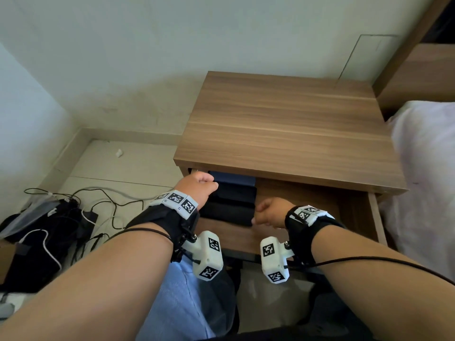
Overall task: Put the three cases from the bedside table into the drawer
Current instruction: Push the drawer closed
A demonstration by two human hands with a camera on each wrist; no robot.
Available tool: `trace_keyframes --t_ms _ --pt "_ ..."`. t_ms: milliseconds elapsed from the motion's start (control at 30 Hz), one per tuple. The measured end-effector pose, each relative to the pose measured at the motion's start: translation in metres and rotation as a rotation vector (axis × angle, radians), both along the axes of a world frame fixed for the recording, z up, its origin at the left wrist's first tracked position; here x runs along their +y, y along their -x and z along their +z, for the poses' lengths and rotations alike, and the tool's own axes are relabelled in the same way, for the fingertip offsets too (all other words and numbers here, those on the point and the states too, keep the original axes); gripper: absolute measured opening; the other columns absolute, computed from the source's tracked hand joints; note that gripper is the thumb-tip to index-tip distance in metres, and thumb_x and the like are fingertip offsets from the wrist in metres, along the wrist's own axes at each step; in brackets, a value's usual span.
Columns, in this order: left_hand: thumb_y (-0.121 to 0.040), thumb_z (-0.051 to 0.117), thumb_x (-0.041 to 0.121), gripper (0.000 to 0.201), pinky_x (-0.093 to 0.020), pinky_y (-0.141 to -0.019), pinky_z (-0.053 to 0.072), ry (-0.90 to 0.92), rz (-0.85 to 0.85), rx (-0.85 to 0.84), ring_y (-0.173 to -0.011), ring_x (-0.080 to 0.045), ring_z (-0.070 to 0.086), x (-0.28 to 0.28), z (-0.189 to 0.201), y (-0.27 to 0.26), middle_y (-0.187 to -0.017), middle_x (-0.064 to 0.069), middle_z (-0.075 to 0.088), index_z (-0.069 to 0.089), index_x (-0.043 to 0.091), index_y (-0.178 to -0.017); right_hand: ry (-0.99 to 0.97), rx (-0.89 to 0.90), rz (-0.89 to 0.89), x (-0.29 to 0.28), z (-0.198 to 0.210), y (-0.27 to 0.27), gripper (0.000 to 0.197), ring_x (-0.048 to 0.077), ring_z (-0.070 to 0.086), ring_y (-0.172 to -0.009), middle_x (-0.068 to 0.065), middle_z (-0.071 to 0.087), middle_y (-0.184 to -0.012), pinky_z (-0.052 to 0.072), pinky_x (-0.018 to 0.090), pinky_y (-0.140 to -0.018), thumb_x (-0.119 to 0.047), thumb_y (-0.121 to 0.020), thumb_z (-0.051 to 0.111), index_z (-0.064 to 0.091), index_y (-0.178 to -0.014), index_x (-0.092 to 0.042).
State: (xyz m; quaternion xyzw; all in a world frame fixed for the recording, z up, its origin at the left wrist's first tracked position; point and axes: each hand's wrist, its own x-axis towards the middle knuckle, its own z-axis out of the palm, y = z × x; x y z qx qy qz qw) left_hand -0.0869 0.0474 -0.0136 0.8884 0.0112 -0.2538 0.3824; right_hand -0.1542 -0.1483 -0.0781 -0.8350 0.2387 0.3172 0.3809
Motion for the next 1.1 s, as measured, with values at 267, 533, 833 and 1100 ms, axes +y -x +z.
trace_keyframes --t_ms 267,533,833,1100 --pt "-0.084 0.055 0.033 0.032 -0.040 -0.098 0.049 -0.005 -0.066 -0.078 -0.110 -0.020 0.062 -0.003 0.025 0.024 -0.121 -0.002 0.065 0.061 0.024 -0.114 0.022 -0.073 0.031 0.001 0.028 0.024 0.054 0.021 0.065 -0.101 0.002 0.067 -0.106 0.053 0.037 -0.089 -0.040 -0.067 0.080 0.062 -0.114 -0.019" --pt "-0.084 0.054 0.035 0.034 -0.039 -0.098 0.048 -0.003 -0.085 -0.110 -0.111 -0.020 0.062 -0.005 0.037 0.039 -0.121 -0.001 0.064 0.060 0.025 -0.116 0.069 -0.144 0.058 -0.001 0.051 0.044 0.053 0.016 0.060 -0.103 -0.001 0.065 -0.112 0.049 0.031 -0.093 -0.041 -0.067 0.080 0.062 -0.114 -0.022" --pt "-0.083 0.054 0.037 0.035 -0.039 -0.098 0.049 0.004 -0.095 -0.105 -0.109 -0.019 0.062 -0.003 0.037 0.048 -0.121 0.000 0.064 0.060 0.027 -0.115 0.240 -0.036 0.262 0.013 0.051 0.064 0.091 0.026 0.051 -0.126 0.002 0.049 -0.140 0.044 0.039 -0.104 -0.049 -0.064 0.079 0.035 -0.141 -0.027" --pt "-0.084 0.054 0.035 0.034 -0.042 -0.099 0.049 0.036 -0.074 -0.089 -0.110 -0.022 0.062 -0.001 0.037 0.044 -0.122 -0.001 0.063 0.059 0.024 -0.116 0.381 -0.047 0.410 0.019 0.048 0.070 0.112 0.033 0.036 -0.133 0.007 0.039 -0.143 0.042 0.046 -0.102 -0.044 -0.061 0.083 0.012 -0.148 -0.034"
